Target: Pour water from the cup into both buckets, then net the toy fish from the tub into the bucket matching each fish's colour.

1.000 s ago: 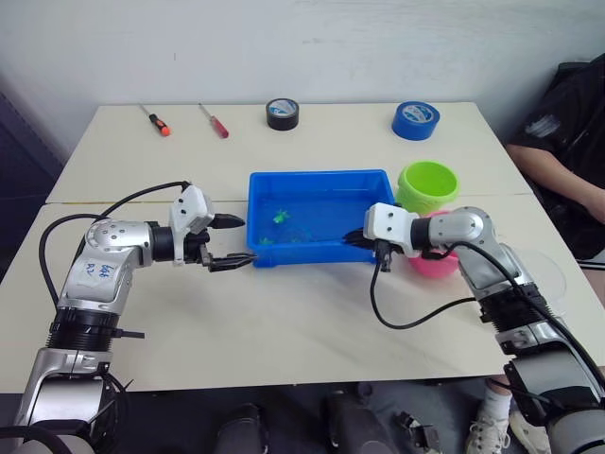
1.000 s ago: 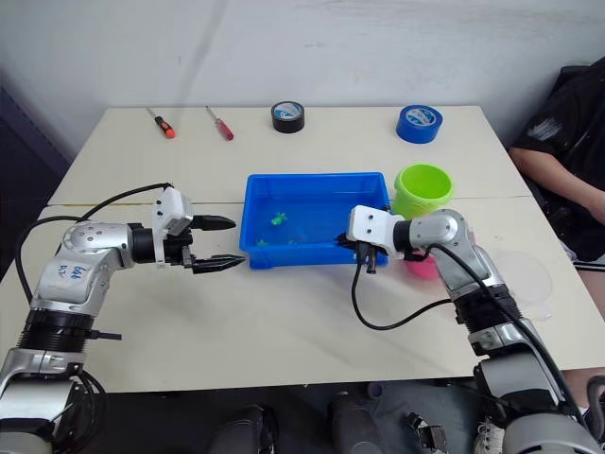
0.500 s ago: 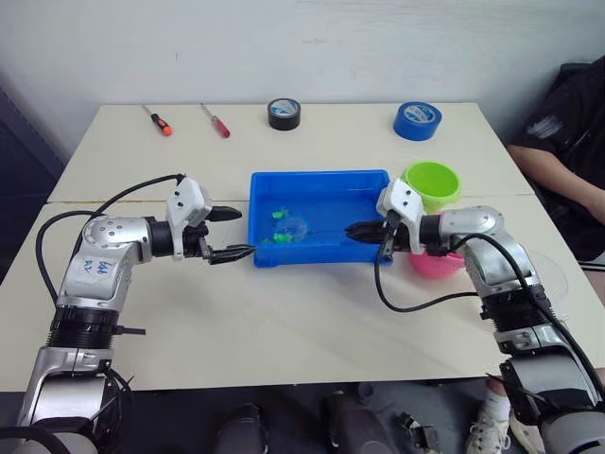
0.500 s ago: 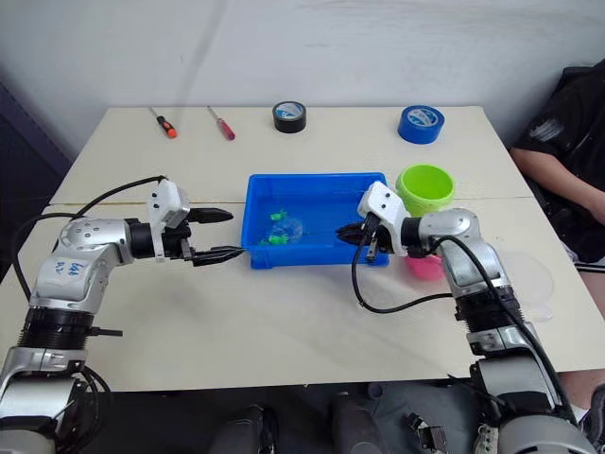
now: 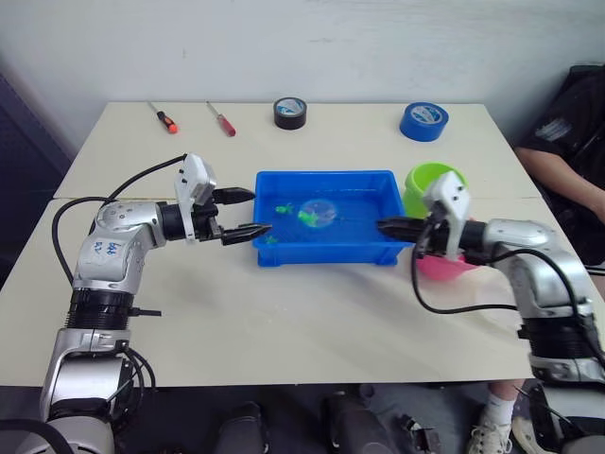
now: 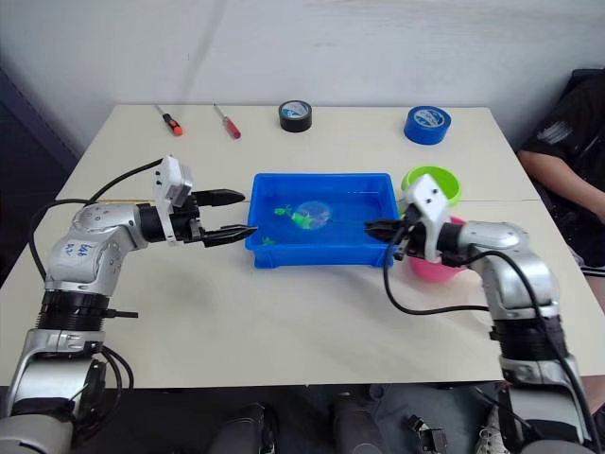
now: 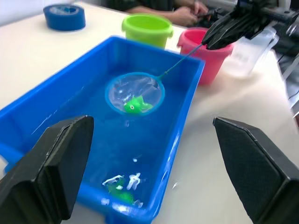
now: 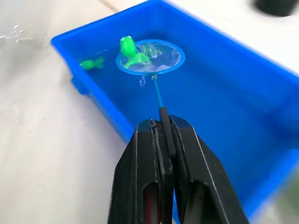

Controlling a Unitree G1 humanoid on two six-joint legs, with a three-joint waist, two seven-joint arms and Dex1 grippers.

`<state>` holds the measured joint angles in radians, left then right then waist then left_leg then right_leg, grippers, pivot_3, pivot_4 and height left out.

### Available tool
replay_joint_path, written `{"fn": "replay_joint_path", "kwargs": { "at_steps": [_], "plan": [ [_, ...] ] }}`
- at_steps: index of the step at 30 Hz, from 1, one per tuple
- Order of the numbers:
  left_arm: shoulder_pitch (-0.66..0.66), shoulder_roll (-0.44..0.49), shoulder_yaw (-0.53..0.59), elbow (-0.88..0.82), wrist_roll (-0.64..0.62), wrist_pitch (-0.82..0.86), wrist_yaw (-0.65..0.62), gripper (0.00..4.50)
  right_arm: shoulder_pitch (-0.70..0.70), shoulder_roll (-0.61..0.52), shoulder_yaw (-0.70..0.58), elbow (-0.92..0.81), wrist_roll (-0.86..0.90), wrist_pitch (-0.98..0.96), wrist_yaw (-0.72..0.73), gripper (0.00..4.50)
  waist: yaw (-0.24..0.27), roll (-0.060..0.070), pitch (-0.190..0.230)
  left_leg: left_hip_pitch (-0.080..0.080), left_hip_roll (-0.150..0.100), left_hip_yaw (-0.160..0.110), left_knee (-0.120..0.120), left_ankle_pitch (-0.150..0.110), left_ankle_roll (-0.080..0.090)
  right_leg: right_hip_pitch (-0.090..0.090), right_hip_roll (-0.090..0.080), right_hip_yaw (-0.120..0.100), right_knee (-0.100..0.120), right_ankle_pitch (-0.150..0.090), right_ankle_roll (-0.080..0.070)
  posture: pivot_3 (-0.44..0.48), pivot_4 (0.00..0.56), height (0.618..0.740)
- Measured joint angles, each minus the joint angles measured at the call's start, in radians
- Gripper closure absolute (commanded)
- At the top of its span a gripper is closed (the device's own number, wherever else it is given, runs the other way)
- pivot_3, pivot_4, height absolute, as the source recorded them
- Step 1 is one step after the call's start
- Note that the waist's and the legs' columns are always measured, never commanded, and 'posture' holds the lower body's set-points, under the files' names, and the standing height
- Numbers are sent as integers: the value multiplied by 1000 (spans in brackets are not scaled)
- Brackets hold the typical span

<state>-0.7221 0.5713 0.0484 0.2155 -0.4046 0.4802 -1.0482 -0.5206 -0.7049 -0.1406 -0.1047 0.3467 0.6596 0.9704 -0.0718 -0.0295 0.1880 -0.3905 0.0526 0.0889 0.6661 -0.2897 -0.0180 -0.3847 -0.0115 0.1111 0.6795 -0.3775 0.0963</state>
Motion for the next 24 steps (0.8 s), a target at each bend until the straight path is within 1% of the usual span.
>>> {"fn": "replay_joint_path", "kwargs": {
  "at_steps": [3,7,10,12,15,18,21,24],
  "plan": [
    [-19,-27,1,-2,-16,12,9,23,25,-46,-77,-57,23,40,-40,4500,2,0,0,0,0,0,0,0,0,0,1,1,0,0,0,0,150,740],
    [-51,-76,-24,6,-16,-4,8,23,65,-142,-174,-86,18,64,-111,4500,1,0,0,0,0,1,0,0,0,0,1,2,-1,0,0,0,150,740],
    [-66,-95,-30,32,-15,-22,7,23,75,-201,-200,-74,-13,39,-146,4500,-5,0,0,1,0,2,-1,0,0,0,2,3,-2,0,0,0,150,740],
    [-74,-109,-33,40,-13,-35,8,23,102,-242,-190,-36,-64,-30,-160,4500,-5,0,0,1,0,2,-1,0,0,0,2,3,-3,0,0,0,150,740],
    [-90,-123,-36,42,-7,-49,10,23,121,-288,-137,41,-176,-179,-188,4500,-8,0,0,1,-1,3,-1,0,0,0,2,4,-3,0,0,0,150,740],
    [-99,-138,-40,40,-6,-55,13,23,116,-335,-34,109,-322,-386,-228,4500,-12,0,0,1,-1,3,-1,0,0,0,2,5,-3,0,0,0,150,740],
    [-98,-139,-41,37,-6,-54,14,23,92,-370,62,206,-467,-592,-282,4500,-12,0,0,1,0,4,-1,0,-1,0,2,5,-2,0,0,0,150,740],
    [-98,-137,-41,33,-6,-53,15,23,50,-431,163,299,-645,-798,-368,4500,-12,0,0,1,-1,4,-1,0,-1,-1,1,5,-2,0,0,0,150,740]
  ]
}}
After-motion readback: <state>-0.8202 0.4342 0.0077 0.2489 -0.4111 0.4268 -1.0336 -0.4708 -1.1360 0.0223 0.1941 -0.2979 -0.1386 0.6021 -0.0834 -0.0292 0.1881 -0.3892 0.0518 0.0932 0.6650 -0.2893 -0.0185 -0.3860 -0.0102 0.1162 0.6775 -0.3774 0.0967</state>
